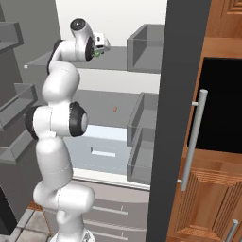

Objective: Move the corn and sushi from the second highest shelf to the top shelf to make space. Then, place the pitcher from the counter on the cleared second highest shelf.

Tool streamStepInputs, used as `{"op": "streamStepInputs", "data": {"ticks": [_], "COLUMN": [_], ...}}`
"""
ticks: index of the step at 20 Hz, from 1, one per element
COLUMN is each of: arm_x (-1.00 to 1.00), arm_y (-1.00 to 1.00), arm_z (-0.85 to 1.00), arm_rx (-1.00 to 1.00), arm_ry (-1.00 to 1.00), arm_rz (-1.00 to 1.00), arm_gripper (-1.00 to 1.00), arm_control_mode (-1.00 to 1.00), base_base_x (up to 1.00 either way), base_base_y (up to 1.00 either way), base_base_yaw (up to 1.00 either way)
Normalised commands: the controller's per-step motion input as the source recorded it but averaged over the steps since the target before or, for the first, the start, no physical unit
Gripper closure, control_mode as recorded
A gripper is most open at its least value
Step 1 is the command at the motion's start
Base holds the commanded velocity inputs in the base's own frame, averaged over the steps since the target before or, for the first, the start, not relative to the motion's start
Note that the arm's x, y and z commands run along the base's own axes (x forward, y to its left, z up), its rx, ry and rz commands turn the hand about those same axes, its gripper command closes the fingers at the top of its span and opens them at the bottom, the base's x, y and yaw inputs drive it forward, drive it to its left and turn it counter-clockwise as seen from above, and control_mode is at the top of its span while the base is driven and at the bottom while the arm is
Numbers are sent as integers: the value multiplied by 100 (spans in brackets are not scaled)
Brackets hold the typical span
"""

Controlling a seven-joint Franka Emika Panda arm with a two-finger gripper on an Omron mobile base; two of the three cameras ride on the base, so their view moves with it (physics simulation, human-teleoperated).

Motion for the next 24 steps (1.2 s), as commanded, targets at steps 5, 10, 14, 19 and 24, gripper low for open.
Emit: {"op": "streamStepInputs", "data": {"ticks": [5,10,14,19,24], "arm_x": [-53,-95,-100,-100,-98], "arm_y": [-1,-20,-34,-44,-31], "arm_z": [-44,-3,0,-24,-55], "arm_rx": [0,0,2,6,8], "arm_ry": [-14,-2,0,0,7], "arm_rz": [-11,-6,-4,-4,-3], "arm_gripper": [-100,-100,-100,-100,-100], "arm_control_mode": [-100,-100,-100,-100,-100], "base_base_x": [0,0,0,0,0], "base_base_y": [0,0,0,0,0], "base_base_yaw": [0,0,0,0,0]}}
